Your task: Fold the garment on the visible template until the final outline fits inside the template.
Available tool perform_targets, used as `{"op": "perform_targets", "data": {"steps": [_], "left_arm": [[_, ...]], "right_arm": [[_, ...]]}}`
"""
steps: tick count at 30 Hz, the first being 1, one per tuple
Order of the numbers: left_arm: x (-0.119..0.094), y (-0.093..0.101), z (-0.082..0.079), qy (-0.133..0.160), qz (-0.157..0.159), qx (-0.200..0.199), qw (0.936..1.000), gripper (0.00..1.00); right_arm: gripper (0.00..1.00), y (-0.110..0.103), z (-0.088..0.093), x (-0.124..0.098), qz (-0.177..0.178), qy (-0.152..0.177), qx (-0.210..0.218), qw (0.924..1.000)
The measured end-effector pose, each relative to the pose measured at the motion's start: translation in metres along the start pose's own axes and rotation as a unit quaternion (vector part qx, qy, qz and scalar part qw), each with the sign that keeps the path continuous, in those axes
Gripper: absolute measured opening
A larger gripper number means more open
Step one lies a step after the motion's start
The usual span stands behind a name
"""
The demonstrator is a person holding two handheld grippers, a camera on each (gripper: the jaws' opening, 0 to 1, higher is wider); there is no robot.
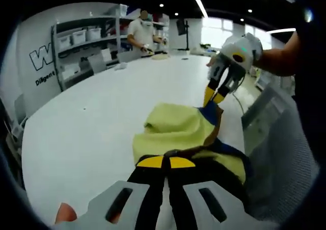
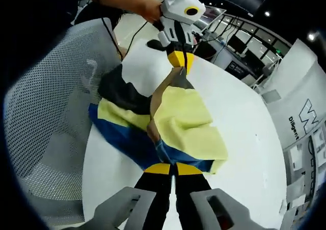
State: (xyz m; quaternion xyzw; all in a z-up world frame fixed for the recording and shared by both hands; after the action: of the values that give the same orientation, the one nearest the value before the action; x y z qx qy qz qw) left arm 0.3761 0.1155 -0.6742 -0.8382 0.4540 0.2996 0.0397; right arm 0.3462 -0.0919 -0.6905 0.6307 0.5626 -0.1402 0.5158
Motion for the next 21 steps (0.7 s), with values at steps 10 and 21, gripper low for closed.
{"op": "perform_targets", "data": {"steps": [10, 21], "left_arm": [[0.008, -0.029, -0.032, 0.031, -0.018, -0.018, 0.9992, 0.00], [0.019, -0.062, -0.054, 0.044, -0.040, -0.030, 0.9978, 0.00]], "right_arm": [[0.00, 0.044, 0.010, 0.001, 0.039, 0.004, 0.049, 0.9980], [0.00, 0.086, 0.016, 0.007, 0.066, 0.020, 0.094, 0.9932]]}}
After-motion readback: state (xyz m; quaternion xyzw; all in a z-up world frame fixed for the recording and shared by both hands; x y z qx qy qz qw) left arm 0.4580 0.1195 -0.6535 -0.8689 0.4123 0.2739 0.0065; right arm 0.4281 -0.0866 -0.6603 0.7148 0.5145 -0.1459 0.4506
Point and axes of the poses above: the point that each gripper's makers call its tool centre point, and the gripper's own axes: x roughly forward along the fingers, y roughly to its right, z roughly out of its underside, the point moved 5 cm from there along -x, roughly backward along the fingers, and after that the axes turned 15 degrees about -x, right-handed, at the moved point
